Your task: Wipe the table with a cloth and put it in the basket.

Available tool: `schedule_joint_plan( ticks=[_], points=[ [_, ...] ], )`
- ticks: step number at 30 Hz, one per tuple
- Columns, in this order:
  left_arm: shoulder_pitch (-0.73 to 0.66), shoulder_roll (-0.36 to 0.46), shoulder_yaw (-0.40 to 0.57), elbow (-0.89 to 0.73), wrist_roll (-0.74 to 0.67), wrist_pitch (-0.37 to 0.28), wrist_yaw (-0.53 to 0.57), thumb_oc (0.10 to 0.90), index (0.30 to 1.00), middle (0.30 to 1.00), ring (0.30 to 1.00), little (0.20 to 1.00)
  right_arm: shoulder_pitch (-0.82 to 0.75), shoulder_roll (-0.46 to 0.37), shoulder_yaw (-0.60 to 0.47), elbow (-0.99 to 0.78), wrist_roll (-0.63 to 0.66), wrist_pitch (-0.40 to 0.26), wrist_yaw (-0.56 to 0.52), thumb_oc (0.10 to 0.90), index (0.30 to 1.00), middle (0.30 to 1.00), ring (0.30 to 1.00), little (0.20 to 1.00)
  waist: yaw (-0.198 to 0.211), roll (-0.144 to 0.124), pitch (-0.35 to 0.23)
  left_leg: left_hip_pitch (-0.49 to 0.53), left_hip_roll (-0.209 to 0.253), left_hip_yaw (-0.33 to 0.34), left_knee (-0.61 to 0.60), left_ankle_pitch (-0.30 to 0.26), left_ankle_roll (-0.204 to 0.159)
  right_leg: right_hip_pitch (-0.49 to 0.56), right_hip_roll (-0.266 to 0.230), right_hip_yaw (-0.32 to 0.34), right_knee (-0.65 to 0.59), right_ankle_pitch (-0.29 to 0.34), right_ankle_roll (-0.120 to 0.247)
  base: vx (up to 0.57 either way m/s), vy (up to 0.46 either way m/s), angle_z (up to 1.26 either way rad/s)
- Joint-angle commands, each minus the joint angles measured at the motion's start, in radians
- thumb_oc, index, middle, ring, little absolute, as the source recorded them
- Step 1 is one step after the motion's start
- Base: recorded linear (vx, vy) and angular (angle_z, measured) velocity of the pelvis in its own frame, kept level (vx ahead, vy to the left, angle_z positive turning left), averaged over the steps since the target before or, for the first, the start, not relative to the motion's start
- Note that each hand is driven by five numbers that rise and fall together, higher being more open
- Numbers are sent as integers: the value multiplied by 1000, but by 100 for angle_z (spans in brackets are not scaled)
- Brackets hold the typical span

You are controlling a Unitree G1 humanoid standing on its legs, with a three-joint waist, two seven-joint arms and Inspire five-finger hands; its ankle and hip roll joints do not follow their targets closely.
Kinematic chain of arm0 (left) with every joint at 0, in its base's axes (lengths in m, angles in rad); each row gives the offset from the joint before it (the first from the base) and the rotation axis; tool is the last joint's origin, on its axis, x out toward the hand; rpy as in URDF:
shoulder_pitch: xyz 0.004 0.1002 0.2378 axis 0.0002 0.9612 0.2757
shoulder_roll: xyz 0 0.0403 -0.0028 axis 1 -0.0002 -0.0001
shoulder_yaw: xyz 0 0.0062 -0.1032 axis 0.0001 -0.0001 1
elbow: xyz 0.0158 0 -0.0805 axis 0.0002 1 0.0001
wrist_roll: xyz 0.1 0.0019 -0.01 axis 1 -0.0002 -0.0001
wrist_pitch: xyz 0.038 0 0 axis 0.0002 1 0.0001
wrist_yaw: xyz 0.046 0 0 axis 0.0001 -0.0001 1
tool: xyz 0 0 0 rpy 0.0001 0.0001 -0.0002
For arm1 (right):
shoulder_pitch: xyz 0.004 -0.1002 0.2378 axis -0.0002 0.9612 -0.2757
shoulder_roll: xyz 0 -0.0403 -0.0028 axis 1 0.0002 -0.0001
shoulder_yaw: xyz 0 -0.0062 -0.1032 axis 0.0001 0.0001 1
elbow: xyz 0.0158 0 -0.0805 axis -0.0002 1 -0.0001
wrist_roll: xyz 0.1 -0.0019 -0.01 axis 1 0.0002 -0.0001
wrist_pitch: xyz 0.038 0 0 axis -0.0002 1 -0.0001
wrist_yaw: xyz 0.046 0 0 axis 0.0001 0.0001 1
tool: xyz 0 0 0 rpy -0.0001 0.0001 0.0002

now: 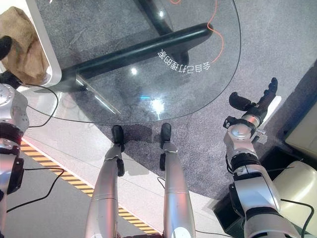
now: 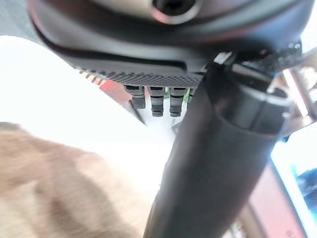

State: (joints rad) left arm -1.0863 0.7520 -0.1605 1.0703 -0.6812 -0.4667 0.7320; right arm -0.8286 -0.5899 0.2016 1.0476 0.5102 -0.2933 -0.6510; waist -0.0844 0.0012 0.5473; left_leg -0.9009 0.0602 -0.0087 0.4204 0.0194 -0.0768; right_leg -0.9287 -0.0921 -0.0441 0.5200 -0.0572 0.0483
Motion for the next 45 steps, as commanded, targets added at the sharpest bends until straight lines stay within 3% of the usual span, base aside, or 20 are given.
schedule_joint_plan(
  ticks=[1, 12, 19, 23, 34, 40, 45],
  points=[
    [75, 80, 114, -23, 17, -116, 37, 800, 900, 900, 900, 900, 62, -39, -44, -7, 2, -67, -21, 800, 900, 900, 900, 900, 33, 1, -27, 83, -74, 18, 7, -87, 43, 80, 89, -32, -14, -53, -21, -31, -33, -1],
    [275, 33, 217, -57, -24, -129, -69, 800, 900, 900, 900, 900, 137, -24, -80, -13, 2, -63, 46, 800, 900, 900, 900, 900, 54, 7, -27, 159, -85, 11, -24, -73, 44, 150, 90, -32, -29, -54, -12, -22, -9, 0],
    [406, -12, 262, -74, -21, -85, -158, 800, 900, 900, 900, 900, 200, 1, -98, 2, 0, -53, 138, 800, 900, 900, 900, 900, 73, 6, -28, 271, -103, -5, -78, -60, 41, 261, 85, -33, -69, -50, -2, -11, -9, 0],
    [483, -48, 271, -85, -2, -52, -210, 800, 900, 900, 900, 900, 248, 17, -108, -7, -18, -26, 183, 800, 900, 900, 900, 900, 81, 6, -58, 331, -115, -14, -119, -51, 39, 324, 79, -34, -107, -42, 3, 6, -8, 3],
    [743, -192, 218, -38, 47, 60, -437, 800, 900, 900, 900, 900, 418, 73, -145, 75, -69, 46, 334, 800, 900, 900, 900, 900, 109, -6, -192, 599, -129, -38, -296, -28, 47, 603, 29, -33, -303, 16, 28, 97, 11, 3],
    [880, -267, 196, 48, 145, 105, -550, 800, 900, 900, 900, 900, 549, 108, -182, 119, -145, 80, 410, 800, 900, 900, 900, 900, 115, -15, -291, 766, -124, -36, -398, -20, 55, 783, 19, -44, -412, 40, 40, 178, 23, 7],
    [959, -319, 184, 120, 241, 130, -599, 800, 900, 900, 900, 900, 623, 166, -185, 154, -228, 122, 410, 800, 900, 900, 900, 900, 122, -19, -370, 856, -111, -28, -447, -16, 56, 870, 15, -57, -459, 57, 45, 225, 5, 1]
  ],
)
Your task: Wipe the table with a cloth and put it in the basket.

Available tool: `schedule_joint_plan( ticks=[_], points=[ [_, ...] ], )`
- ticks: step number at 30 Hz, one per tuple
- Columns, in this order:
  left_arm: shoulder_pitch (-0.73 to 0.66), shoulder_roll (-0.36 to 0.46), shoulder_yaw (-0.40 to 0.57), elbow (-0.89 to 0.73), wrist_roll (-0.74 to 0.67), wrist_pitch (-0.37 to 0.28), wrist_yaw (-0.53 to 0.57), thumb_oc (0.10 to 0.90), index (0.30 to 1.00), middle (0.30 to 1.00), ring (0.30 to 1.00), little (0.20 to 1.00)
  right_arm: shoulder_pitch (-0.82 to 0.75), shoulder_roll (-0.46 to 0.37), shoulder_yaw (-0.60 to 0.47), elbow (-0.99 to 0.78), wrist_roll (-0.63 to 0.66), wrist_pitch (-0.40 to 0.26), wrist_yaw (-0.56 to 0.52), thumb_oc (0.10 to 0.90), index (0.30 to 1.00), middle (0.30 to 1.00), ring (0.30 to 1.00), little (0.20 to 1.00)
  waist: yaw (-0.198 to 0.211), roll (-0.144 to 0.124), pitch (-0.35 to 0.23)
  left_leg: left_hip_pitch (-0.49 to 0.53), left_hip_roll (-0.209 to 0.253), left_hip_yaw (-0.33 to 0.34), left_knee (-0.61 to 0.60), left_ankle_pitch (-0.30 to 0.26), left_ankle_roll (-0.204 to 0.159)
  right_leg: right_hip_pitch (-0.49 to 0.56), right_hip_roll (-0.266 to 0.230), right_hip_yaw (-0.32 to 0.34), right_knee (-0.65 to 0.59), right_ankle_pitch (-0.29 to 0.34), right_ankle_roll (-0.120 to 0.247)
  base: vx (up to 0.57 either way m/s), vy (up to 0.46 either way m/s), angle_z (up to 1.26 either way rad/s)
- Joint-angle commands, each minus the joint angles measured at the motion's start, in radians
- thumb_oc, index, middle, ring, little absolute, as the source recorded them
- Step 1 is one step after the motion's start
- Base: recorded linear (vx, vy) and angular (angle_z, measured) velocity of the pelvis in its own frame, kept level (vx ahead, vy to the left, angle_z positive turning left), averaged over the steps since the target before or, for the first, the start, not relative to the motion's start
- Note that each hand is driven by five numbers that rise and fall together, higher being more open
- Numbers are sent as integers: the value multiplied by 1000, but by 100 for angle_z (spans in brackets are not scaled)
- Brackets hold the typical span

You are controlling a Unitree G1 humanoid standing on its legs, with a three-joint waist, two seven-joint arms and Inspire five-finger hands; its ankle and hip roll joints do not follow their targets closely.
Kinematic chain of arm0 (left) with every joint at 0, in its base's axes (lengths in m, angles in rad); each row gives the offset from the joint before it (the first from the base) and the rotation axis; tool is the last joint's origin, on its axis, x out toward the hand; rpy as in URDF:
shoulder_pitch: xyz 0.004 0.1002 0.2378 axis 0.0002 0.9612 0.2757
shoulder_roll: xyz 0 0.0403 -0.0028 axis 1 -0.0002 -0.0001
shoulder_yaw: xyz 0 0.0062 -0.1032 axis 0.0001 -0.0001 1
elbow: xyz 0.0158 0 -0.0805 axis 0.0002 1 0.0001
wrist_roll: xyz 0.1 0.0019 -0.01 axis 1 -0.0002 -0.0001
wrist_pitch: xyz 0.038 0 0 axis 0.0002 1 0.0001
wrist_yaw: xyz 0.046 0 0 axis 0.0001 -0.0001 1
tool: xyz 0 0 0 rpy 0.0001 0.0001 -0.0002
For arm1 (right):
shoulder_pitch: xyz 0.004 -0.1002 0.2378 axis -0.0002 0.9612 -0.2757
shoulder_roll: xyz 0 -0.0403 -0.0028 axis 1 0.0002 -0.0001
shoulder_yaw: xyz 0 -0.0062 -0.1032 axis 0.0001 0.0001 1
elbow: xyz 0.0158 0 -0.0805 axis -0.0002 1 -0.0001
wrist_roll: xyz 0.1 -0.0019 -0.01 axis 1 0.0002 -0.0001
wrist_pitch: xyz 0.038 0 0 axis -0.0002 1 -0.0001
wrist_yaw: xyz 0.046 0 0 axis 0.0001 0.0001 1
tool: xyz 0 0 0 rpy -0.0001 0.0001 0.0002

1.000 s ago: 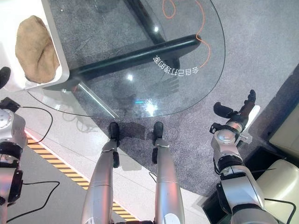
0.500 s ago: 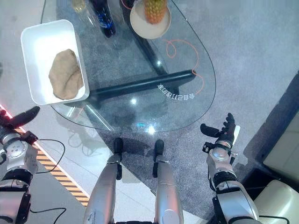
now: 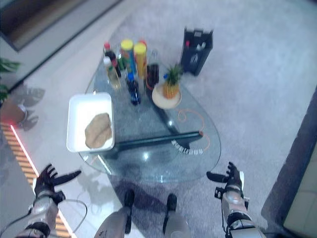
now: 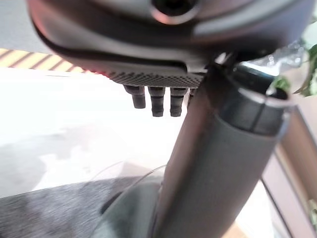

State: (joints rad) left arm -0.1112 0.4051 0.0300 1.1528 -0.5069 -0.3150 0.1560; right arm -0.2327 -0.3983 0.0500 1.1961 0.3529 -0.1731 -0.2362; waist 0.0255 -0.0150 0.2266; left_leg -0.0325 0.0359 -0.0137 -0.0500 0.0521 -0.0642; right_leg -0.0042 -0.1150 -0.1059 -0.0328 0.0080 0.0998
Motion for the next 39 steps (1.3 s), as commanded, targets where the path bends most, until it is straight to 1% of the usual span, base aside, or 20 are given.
schedule_joint_plan(
  ticks=[1, 4, 7, 8, 9, 10, 11, 12, 13, 15, 18, 20, 26, 32, 36, 39],
  points=[
    [-5, 17, -9, 51, 85, -10, -36, 800, 900, 900, 900, 900, 41, -16, -32, 16, -80, 12, -1, 800, 900, 900, 900, 900, 13, -2, -65, 5, -85, -22, 10, -46, 43, -39, 37, 3, 85, -6, -5, 160, 4, -1],
    [24, -4, -16, 89, 114, 22, -74, 800, 900, 900, 900, 900, 69, 10, -23, 41, -126, 43, 13, 800, 900, 900, 900, 900, 13, 0, -97, 43, -82, -20, -20, -43, 42, 0, 37, -3, 60, -1, -1, 140, 6, 0],
    [37, -22, -29, 135, 139, 35, -97, 800, 900, 900, 900, 900, 79, 34, -12, 77, -162, 67, 22, 800, 900, 900, 900, 900, 13, 2, -117, 64, -81, -18, -33, -45, 42, 24, 35, -7, 46, 1, 3, 78, 7, 2],
    [39, -23, -30, 140, 148, 38, -99, 800, 900, 900, 900, 900, 80, 37, -12, 82, -171, 69, 20, 800, 900, 900, 900, 900, 13, 3, -120, 67, -81, -18, -35, -45, 43, 26, 35, -8, 45, 1, 2, 65, 5, 2],
    [41, -24, -31, 148, 151, 51, -100, 800, 900, 900, 900, 900, 82, 40, -11, 94, -168, 71, 19, 800, 900, 900, 900, 900, 13, 3, -124, 73, -80, -17, -37, -46, 44, 31, 34, -11, 43, 2, 3, 56, 4, 4],
    [43, -25, -32, 156, 152, 79, -113, 800, 900, 900, 900, 900, 83, 43, -9, 105, -163, 83, 27, 800, 900, 900, 900, 900, 11, 4, -127, 78, -79, -15, -37, -48, 43, 37, 33, -12, 41, 1, 4, 61, 8, 5],
    [45, -26, -32, 164, 160, 82, -118, 800, 900, 900, 900, 900, 84, 45, -10, 113, -172, 88, 31, 800, 900, 900, 900, 900, 10, 4, -129, 82, -78, -12, -37, -50, 43, 41, 32, -13, 41, 0, 4, 79, 16, 6],
    [49, -30, -38, 176, 192, 101, -139, 800, 900, 900, 900, 900, 88, 50, -8, 132, -186, 104, 39, 800, 900, 900, 900, 900, 8, 6, -136, 90, -74, -6, -37, -54, 43, 49, 31, -15, 39, -3, 4, 79, 17, 3],
    [51, -32, -42, 181, 192, 110, -143, 800, 900, 900, 900, 900, 89, 50, -8, 142, -188, 110, 43, 800, 900, 900, 900, 900, 8, 6, -138, 94, -72, -3, -37, -54, 43, 53, 30, -16, 38, -4, 4, 70, 16, 1],
    [53, -33, -45, 185, 193, 116, -154, 800, 900, 900, 900, 900, 93, 50, -6, 157, -209, 118, 58, 800, 900, 900, 900, 900, 6, 8, -140, 100, -71, 0, -36, -57, 43, 61, 29, -16, 37, -6, 3, 47, 16, 0],
    [55, -43, -58, 192, 207, 144, -174, 800, 900, 900, 900, 900, 100, 55, 1, 174, -226, 130, 59, 800, 900, 900, 900, 900, 4, 10, -144, 105, -71, -1, -34, -59, 45, 68, 30, -17, 37, -9, 1, 36, 15, 0],
    [57, -54, -75, 199, 221, 154, -180, 800, 900, 900, 900, 900, 108, 63, 12, 191, -260, 127, 62, 800, 900, 900, 900, 900, 1, 12, -146, 112, -69, -3, -33, -62, 47, 74, 31, -18, 38, -12, -1, 42, 21, -1],
    [65, -59, -76, 206, 229, 160, -183, 800, 900, 900, 900, 900, 118, 65, 21, 203, -275, 128, 69, 800, 900, 900, 900, 900, -2, 13, -152, 120, -66, -5, -33, -65, 46, 84, 30, -15, 34, -16, -2, 41, 7, 0],
    [68, -68, -82, 211, 228, 157, -195, 800, 900, 900, 900, 900, 126, 72, 33, 224, -285, 160, 73, 800, 900, 900, 900, 900, -7, 17, -153, 126, -60, -5, -33, -65, 45, 89, 32, -10, 39, -24, -4, 13, 3, 0],
    [71, -70, -83, 213, 217, 146, -207, 800, 900, 900, 900, 900, 128, 72, 38, 233, -294, 160, 86, 800, 900, 900, 900, 900, -9, 16, -150, 129, -58, -4, -31, -67, 45, 93, 32, -7, 41, -28, -6, 0, 0, 0],
    [69, -71, -87, 210, 222, 153, -204, 800, 900, 900, 900, 900, 127, 72, 44, 236, -301, 161, 89, 800, 900, 900, 900, 900, -9, 17, -148, 131, -57, -6, -31, -68, 44, 95, 33, -6, 39, -29, -6, 0, 0, 0]
  ],
)
